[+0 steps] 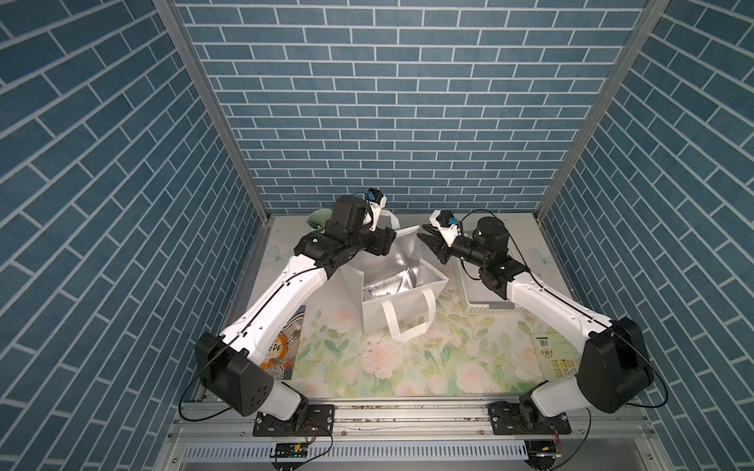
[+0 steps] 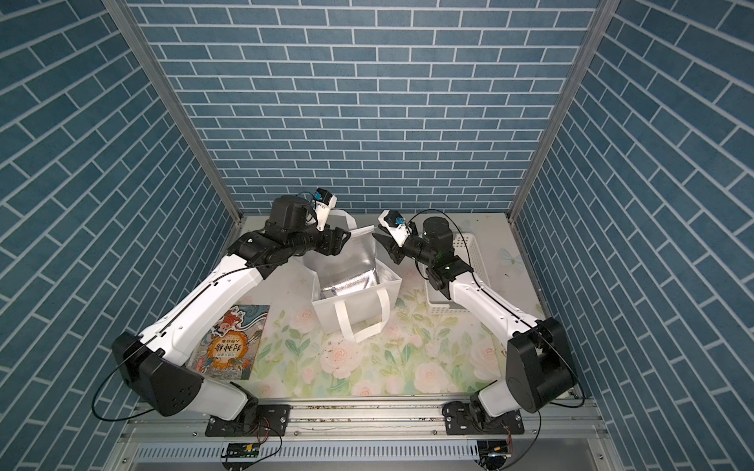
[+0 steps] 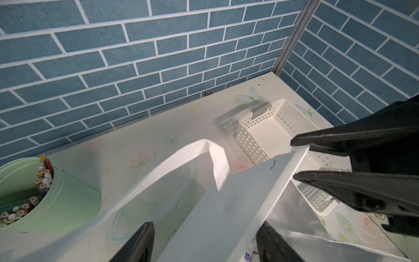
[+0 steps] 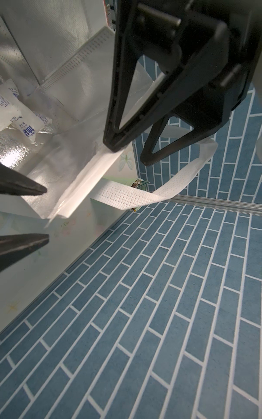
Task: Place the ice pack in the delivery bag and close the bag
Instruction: Tear off the adhesive seal from the delivery bag.
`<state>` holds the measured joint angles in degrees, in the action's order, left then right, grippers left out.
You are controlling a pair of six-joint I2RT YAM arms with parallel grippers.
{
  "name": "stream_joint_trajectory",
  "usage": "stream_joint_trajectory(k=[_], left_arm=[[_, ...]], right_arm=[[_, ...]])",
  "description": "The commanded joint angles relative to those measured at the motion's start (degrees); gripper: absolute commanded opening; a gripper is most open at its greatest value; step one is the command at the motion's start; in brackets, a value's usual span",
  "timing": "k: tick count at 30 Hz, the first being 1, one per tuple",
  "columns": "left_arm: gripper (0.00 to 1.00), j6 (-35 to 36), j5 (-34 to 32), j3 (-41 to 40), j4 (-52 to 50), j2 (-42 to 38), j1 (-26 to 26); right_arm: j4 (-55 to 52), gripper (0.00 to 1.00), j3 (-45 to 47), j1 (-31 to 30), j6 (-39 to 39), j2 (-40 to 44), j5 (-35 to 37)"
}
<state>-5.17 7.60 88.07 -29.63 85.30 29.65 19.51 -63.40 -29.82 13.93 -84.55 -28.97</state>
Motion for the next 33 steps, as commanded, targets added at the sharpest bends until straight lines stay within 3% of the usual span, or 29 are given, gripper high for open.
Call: stream_joint_trajectory(k=[1, 17, 24, 28, 33], left_arm=[[0.73, -0.3, 0.4, 1.1, 0.0, -0.2, 0.1], [0.71, -0.6, 0.9, 1.0, -0.3, -0.3, 0.1], [0.71, -0.7, 0.7, 0.8, -0.3, -0.6, 0.1], [0.71, -0.9, 0.9, 0.8, -0.1, -0.7, 0.1], [0.71, -1.6, 1.2, 0.5, 0.5, -0.6, 0.1]], right_arm=[[2.0, 0.29, -1.7, 0.1, -0.2, 0.1, -0.9], [2.6, 0.21, -2.5, 0.1, -1.1, -0.5, -2.6], [2.0, 0.13, -2.5, 0.1, -1.3, -1.0, -2.7], [1.8, 0.0, -2.5, 0.1, -1.5, -1.2, -3.0], [1.8, 0.0, -1.9, 0.0, -2.5, -0.7, -3.3]])
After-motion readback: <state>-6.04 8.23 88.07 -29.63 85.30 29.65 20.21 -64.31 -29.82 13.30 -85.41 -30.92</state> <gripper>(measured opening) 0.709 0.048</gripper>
